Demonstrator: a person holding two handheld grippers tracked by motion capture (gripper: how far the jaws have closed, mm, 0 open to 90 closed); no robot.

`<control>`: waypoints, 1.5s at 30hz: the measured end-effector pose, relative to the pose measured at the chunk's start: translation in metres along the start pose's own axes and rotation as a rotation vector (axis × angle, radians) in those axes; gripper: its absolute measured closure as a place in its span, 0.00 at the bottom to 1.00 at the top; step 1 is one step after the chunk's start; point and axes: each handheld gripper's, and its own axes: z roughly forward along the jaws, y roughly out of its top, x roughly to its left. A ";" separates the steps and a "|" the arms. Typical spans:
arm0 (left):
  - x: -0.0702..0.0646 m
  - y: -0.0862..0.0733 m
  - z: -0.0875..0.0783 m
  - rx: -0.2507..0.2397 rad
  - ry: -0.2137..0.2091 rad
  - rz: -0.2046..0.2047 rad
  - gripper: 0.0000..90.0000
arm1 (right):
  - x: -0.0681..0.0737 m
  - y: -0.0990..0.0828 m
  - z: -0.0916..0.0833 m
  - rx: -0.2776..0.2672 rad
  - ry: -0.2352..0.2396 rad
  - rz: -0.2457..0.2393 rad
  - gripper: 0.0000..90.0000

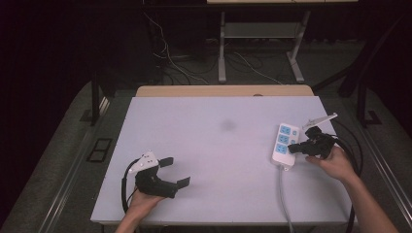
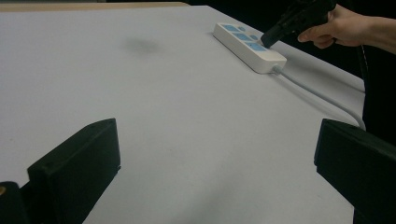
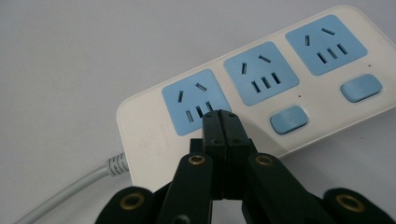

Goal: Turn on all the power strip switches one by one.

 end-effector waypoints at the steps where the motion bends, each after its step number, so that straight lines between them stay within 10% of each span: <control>1: 0.000 0.000 0.000 0.000 0.001 -0.001 0.00 | 0.000 0.000 0.000 -0.002 -0.002 -0.004 1.00; 45: 0.001 0.000 0.000 -0.002 0.000 -0.002 0.00 | -0.004 0.036 -0.031 -0.017 -0.028 -0.036 1.00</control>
